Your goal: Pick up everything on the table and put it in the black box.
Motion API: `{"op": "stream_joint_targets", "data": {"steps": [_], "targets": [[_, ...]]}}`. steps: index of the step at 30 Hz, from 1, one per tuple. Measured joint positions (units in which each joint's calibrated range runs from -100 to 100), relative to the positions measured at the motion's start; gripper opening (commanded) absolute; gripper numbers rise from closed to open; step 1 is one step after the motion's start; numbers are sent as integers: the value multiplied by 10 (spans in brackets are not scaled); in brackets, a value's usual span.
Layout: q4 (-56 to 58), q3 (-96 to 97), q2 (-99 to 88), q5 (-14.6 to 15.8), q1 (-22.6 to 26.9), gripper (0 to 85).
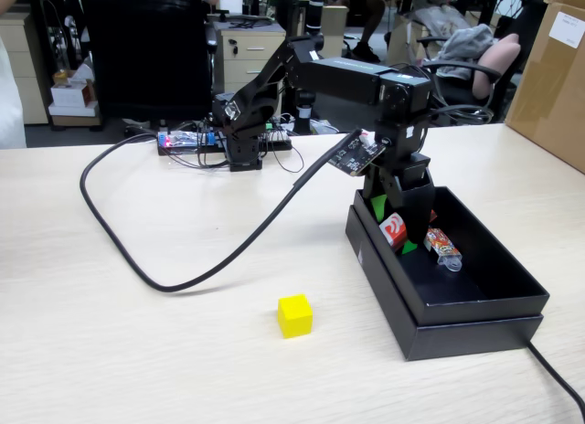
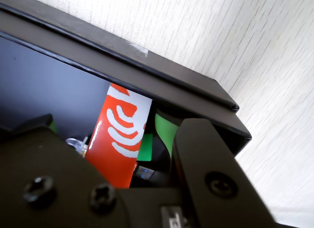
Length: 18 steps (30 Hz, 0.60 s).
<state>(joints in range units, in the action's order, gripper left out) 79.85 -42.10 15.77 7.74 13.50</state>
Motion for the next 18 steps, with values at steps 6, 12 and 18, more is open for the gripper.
{"op": "stream_joint_targets", "data": {"steps": [6, 12, 18], "targets": [[0, -16, -70, -2, -19, 406], [2, -65, -186, -5, -65, 441], [2, 18, -180, -37, -133, 464]]}}
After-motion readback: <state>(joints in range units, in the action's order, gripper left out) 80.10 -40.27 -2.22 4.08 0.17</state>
